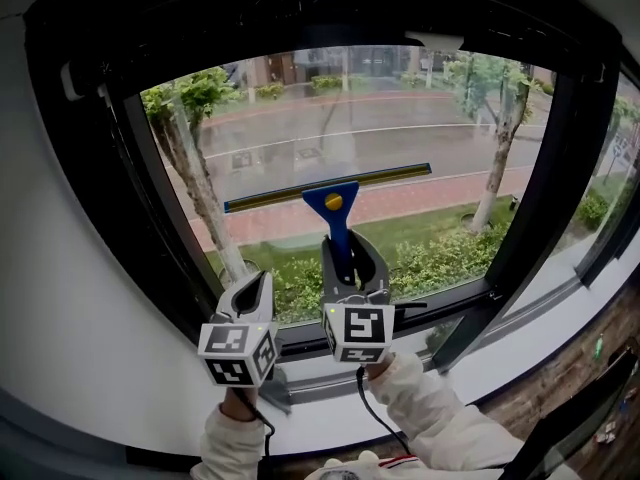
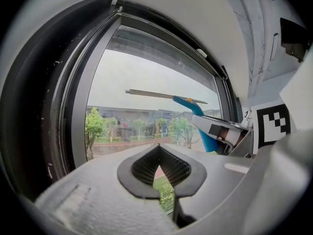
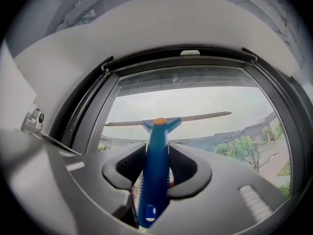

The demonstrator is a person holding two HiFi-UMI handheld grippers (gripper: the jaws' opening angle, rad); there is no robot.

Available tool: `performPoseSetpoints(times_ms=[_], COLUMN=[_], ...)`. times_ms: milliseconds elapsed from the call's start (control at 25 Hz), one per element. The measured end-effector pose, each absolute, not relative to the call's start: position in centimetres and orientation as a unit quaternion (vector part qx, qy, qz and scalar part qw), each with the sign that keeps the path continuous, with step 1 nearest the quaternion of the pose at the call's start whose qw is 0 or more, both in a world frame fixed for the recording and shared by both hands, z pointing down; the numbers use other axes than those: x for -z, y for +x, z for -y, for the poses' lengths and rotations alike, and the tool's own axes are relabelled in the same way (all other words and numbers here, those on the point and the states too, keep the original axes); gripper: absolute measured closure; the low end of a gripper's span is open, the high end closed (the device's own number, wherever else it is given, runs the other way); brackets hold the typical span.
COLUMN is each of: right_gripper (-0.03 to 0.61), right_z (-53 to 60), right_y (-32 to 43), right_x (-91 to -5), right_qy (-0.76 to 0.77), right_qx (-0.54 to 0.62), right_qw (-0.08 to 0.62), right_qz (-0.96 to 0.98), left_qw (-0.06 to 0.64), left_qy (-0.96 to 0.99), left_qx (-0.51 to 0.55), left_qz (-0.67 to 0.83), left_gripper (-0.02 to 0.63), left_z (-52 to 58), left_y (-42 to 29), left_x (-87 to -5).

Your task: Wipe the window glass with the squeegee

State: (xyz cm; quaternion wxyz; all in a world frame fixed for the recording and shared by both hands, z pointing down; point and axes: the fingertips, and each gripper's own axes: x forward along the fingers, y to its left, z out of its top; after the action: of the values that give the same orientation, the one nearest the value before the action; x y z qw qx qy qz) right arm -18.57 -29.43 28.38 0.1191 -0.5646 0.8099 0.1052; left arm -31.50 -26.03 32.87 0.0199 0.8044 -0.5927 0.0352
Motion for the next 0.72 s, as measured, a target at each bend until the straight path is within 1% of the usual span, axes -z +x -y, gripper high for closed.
performPoseSetpoints(times_ms=[400, 720], right_gripper=[0.433, 0.433], right_z=[29.0, 28.6], right_y=[-18.0, -17.7], right_x=[-34.0, -37.4], right_qy=[-0.570, -0.566], right_qx=[-0.075, -0.060], right_qw=[0.098, 0.081], right_qz=[-0.812, -0.818], left_qw=[0.039, 0.018], left_qy=[0.801, 0.787], left_qx=[-0.053, -0.057], left_qz=[0.595, 0.614], left_gripper=[0.613, 0.614], left_z=[25.9, 25.3], left_y=[-31.5, -31.4], left_x=[-36.3, -37.9])
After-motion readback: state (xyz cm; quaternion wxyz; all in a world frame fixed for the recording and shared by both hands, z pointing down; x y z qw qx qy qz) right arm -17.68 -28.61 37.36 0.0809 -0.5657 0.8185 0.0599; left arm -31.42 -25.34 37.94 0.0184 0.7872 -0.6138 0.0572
